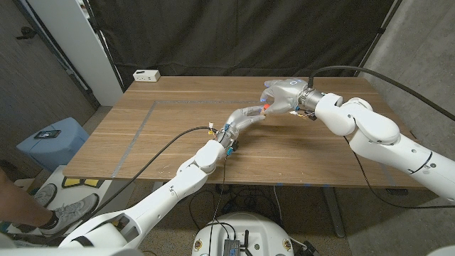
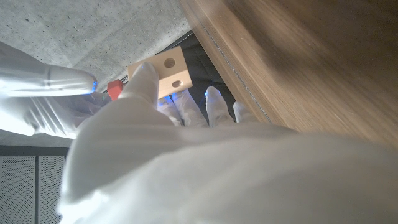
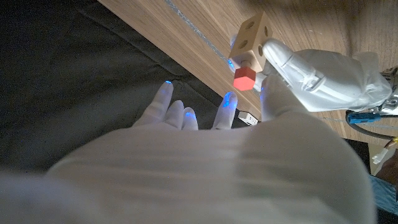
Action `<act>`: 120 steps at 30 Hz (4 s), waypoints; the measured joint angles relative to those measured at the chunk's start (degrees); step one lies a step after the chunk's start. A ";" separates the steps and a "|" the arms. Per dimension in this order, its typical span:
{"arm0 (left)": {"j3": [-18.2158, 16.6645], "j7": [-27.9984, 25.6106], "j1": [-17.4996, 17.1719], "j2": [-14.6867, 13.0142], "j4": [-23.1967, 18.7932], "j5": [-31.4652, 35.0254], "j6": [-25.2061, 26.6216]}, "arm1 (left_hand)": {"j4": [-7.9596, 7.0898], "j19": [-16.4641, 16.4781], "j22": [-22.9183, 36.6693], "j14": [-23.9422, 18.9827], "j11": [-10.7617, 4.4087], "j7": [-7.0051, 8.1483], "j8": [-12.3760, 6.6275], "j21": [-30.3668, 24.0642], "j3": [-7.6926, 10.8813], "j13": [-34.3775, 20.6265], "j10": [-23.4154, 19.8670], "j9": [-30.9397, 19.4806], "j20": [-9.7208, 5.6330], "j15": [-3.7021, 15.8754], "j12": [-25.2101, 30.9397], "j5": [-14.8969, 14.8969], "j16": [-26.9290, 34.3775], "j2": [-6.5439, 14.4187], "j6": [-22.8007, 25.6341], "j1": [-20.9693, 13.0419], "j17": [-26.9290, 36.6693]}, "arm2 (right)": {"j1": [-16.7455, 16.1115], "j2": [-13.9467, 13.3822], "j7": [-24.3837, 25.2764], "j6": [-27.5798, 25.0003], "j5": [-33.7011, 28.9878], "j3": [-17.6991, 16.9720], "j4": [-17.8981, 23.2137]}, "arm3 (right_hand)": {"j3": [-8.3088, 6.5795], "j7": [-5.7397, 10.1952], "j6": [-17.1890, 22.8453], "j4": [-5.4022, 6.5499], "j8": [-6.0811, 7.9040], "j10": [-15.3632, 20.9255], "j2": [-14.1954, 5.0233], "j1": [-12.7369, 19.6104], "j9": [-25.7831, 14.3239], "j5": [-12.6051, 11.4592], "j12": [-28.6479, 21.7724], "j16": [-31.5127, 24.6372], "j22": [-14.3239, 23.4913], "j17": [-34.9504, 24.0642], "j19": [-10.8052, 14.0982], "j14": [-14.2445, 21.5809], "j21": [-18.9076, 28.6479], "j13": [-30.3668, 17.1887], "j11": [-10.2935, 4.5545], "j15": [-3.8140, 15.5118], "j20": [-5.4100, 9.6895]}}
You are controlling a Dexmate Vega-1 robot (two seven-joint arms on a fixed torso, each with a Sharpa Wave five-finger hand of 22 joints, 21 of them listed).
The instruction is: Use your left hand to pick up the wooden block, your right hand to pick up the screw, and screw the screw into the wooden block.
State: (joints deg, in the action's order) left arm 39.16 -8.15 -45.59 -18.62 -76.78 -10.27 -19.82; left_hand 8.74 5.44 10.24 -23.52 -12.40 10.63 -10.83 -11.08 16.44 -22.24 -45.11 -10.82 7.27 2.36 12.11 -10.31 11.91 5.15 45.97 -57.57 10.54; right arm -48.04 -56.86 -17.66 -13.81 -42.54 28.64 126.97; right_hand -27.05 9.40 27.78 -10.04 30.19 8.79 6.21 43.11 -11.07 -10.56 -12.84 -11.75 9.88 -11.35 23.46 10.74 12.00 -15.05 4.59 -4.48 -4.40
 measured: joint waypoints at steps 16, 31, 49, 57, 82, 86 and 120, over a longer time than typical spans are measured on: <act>0.20 0.26 0.47 0.26 0.61 0.00 0.09 | 0.00 0.00 0.00 0.00 0.01 0.01 -0.22 0.00 -0.01 0.06 0.01 0.05 0.00 0.00 -0.06 -0.04 0.00 0.08 -0.01 -0.10 -0.01 | 0.10 0.06 0.20 0.64 0.01 -0.26 -0.88 | -0.21 -0.58 2.83 0.21 1.00 1.15 -0.43 1.04 -0.27 0.18 -0.52 0.00 0.00 -0.26 1.37 0.84 0.18 -0.27 0.12 0.39 0.48; 0.43 0.48 0.85 0.41 1.04 -0.05 0.41 | -0.11 0.00 0.00 0.00 -0.11 0.02 -0.17 0.00 0.11 0.06 -0.11 0.00 0.00 0.00 -0.18 -0.11 0.00 0.07 -0.03 -0.10 -0.01 | 0.86 0.41 0.09 1.18 -0.32 0.22 -2.00 | -0.30 -0.28 4.57 0.31 1.45 1.35 -0.94 2.00 -0.54 0.18 -0.65 -0.34 0.00 -0.25 2.15 1.25 0.18 -0.27 -0.08 0.80 0.93; 0.56 0.78 1.16 0.61 1.49 -0.20 0.43 | -0.11 0.00 0.00 0.00 -0.11 0.03 -0.23 0.00 0.10 0.01 -0.11 0.01 0.00 0.00 0.05 -0.01 0.00 0.06 -0.04 -0.09 -0.01 | 1.18 0.65 -0.27 1.35 -0.37 0.46 -2.44 | -0.43 -1.00 7.34 0.43 2.88 2.28 -1.24 2.91 -0.80 0.18 -0.75 -0.55 0.00 -0.53 3.42 1.90 0.18 -0.26 0.23 1.45 1.57; 0.66 0.84 1.36 0.70 1.80 -0.20 0.42 | -0.10 0.00 0.00 0.00 -0.10 0.03 -0.23 0.00 0.09 0.01 -0.11 0.05 0.00 0.00 0.04 0.01 0.00 0.05 -0.04 -0.09 -0.01 | 1.36 0.74 -0.39 1.50 0.02 0.56 -2.82 | -0.43 -1.31 7.64 0.43 3.09 2.80 -1.07 3.08 -1.07 0.18 -1.15 -0.55 0.00 -0.53 4.20 2.27 0.18 -0.25 0.13 1.83 2.36; 0.92 1.08 1.40 0.68 1.60 -0.11 0.45 | -0.08 0.00 0.00 0.00 0.00 0.26 -0.05 0.00 0.39 0.08 0.01 0.00 0.00 0.00 -0.19 -0.12 0.00 0.03 -0.01 -0.09 -0.01 | 1.69 0.98 0.31 1.83 0.60 0.79 -3.50 | -0.55 -2.23 10.82 0.56 5.23 4.38 -1.40 3.96 -1.92 0.18 -1.78 -0.99 0.00 -0.79 5.74 3.29 0.18 -0.25 -0.03 2.85 3.29; 0.96 1.11 1.41 0.68 1.57 -0.09 0.49 | -0.08 0.00 0.00 0.00 0.01 0.26 -0.22 0.00 0.39 0.07 0.01 0.01 0.00 0.00 -0.19 -0.12 0.00 -0.06 -0.02 0.00 -0.01 | 1.70 1.00 0.44 1.84 0.65 0.80 -3.55 | -0.55 -2.42 11.44 0.56 5.23 4.83 -1.40 3.96 -2.14 0.18 -1.80 -1.21 0.00 -1.06 5.93 3.60 0.18 -0.25 -0.08 3.16 3.48; 1.19 1.56 1.09 0.45 0.80 -0.06 0.81 | -0.03 0.00 0.00 0.00 0.11 0.01 -0.24 0.00 0.66 -0.33 0.11 0.01 0.00 0.00 -0.40 0.00 0.00 -0.45 0.19 0.01 -0.01 | 0.15 1.42 3.58 0.32 1.20 0.27 -3.28 | 0.80 -4.28 16.76 1.45 9.01 8.32 -1.40 3.95 -3.46 0.40 -2.46 -2.05 0.00 -1.32 9.23 6.57 0.18 -0.12 0.12 5.09 5.34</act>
State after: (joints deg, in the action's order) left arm 40.36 -6.60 -44.49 -18.17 -75.97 -10.33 -19.01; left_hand 8.70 5.44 10.24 -23.52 -12.29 10.64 -11.06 -11.09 17.11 -22.57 -45.00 -10.81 7.26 2.36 11.70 -10.31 11.91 4.70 46.16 -57.56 10.52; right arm -47.90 -55.44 -14.08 -13.49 -41.33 28.91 123.69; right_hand -26.25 5.12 44.55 -8.59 39.20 17.12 4.80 47.07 -14.53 -10.15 -15.31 -13.80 9.88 -12.67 32.69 17.31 12.18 -15.16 4.71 0.61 0.94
